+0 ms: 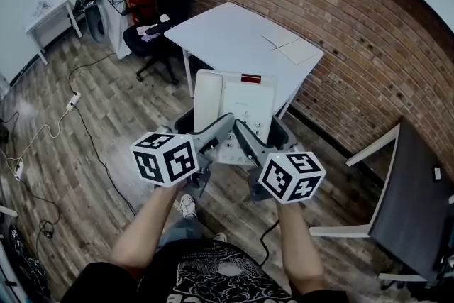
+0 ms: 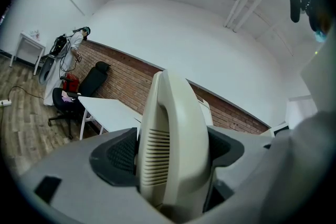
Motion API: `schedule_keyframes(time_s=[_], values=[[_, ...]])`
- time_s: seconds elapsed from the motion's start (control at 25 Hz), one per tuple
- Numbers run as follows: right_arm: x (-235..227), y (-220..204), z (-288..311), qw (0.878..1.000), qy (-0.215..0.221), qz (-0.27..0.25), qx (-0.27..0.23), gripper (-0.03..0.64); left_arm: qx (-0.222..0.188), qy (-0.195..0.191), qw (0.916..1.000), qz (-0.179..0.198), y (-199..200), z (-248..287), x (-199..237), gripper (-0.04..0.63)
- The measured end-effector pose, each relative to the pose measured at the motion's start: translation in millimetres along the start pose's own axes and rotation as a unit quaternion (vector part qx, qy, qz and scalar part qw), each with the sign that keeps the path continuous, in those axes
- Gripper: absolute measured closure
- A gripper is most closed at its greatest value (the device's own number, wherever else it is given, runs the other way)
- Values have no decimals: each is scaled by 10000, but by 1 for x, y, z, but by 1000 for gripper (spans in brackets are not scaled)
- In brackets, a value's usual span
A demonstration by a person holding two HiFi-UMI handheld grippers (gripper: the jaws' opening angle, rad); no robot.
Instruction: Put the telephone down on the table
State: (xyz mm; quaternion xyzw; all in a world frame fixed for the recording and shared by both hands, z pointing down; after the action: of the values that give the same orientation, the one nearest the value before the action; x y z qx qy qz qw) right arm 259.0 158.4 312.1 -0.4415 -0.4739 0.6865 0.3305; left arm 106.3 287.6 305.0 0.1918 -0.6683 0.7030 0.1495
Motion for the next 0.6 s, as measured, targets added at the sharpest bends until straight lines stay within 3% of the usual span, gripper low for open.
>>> schedule_keyframes(time_s=[0.24,0.6], values=[[-3,2,48,9999,-115,21,54,279,74,-75,9999,-72,15,21,45,208],[3,16,157,9991,-375,72,166,279,237,-253,9991,-230,64,58,146,207]])
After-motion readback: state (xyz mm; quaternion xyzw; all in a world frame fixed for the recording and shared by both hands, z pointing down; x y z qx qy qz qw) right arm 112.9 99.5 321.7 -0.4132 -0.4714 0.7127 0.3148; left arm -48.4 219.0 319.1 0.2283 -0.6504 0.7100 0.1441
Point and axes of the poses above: the fingertips, and each gripper's own axes: z forward along the fingers, x to its left, y out of its top, the point moved 10 cm from there along -z, backward along the fingers, and after that the axes turned 10 degrees about -y, right-handed, at the moved point
